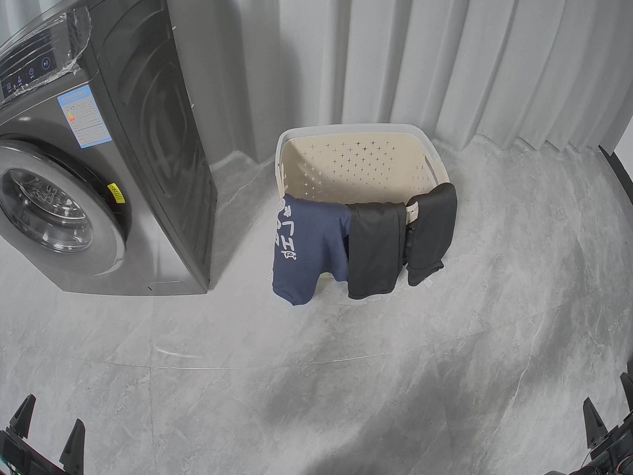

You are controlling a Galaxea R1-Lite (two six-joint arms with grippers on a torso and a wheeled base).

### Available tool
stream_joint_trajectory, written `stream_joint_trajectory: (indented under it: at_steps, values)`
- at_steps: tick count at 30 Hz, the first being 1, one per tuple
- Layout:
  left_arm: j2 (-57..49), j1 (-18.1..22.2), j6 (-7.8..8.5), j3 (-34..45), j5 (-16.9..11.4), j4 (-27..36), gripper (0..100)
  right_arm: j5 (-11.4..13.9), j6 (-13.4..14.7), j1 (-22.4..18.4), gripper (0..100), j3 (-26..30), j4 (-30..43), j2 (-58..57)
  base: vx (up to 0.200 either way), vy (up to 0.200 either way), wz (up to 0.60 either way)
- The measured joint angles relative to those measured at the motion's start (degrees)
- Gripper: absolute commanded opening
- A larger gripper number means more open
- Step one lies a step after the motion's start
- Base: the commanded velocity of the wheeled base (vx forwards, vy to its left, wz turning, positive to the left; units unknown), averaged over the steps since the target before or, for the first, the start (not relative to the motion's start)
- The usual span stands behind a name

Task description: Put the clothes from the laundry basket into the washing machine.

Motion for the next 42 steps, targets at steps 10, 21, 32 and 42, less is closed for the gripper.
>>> stream_joint_trajectory:
  at_steps: [10, 21, 32, 42]
  values:
    - [0.0, 0.0, -0.02, 0.0, 0.0, 0.0, 100, 0.0, 0.0, 0.0, 100, 0.0, 0.0, 0.0, 0.12, 0.0, 0.0]
    - [0.0, 0.0, -0.16, 0.0, 0.0, 0.0, 100, 0.0, 0.0, 0.0, 100, 0.0, 0.0, 0.0, 0.2, 0.0, 0.0]
    - [0.0, 0.0, -0.13, 0.0, 0.0, -0.1, 100, 0.0, 0.0, 0.0, 100, 0.0, 0.0, 0.0, 0.2, 0.0, 0.0]
    - [0.0, 0.0, -0.09, 0.0, 0.0, 0.0, 100, 0.0, 0.0, 0.0, 100, 0.0, 0.0, 0.0, 0.04, 0.0, 0.0]
